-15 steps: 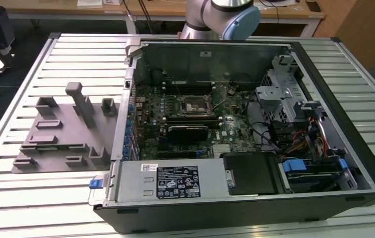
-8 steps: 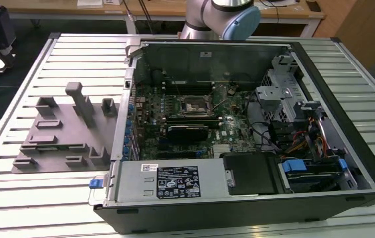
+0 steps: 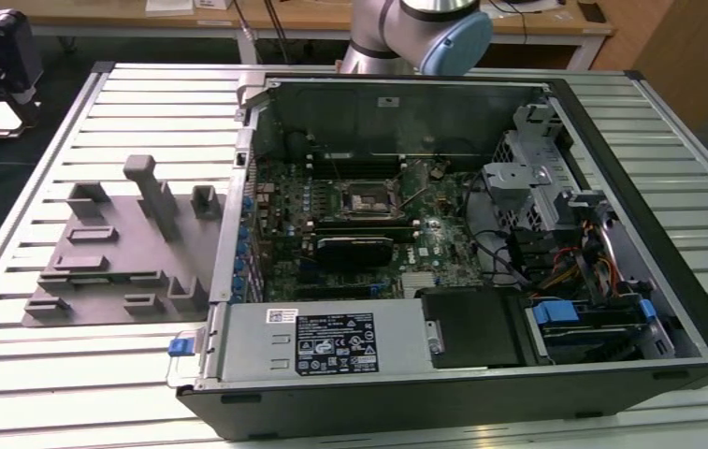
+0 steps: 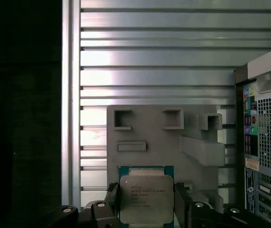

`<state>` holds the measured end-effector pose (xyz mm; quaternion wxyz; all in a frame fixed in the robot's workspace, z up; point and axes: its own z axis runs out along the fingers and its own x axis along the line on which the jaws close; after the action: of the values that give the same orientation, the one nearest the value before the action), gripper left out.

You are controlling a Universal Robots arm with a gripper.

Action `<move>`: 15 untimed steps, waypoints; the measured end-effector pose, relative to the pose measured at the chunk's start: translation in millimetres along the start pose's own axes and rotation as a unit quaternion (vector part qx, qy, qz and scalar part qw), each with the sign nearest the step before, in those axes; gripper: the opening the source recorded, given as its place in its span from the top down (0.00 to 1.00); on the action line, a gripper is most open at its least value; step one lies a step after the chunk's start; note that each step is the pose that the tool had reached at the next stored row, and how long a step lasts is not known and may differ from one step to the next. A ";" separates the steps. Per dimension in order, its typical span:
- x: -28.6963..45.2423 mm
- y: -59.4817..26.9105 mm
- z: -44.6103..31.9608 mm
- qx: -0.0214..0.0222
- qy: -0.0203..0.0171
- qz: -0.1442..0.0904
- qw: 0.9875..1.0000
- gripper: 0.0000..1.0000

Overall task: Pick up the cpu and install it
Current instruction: 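Pick up the cpu and move it towards the insertion slot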

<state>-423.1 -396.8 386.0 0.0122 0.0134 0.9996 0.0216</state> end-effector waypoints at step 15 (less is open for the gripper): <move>-26.5 0.7 0.6 0.000 0.000 0.000 1.000 0.46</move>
<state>-396.5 -396.8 386.1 0.0122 0.0134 0.9996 0.0216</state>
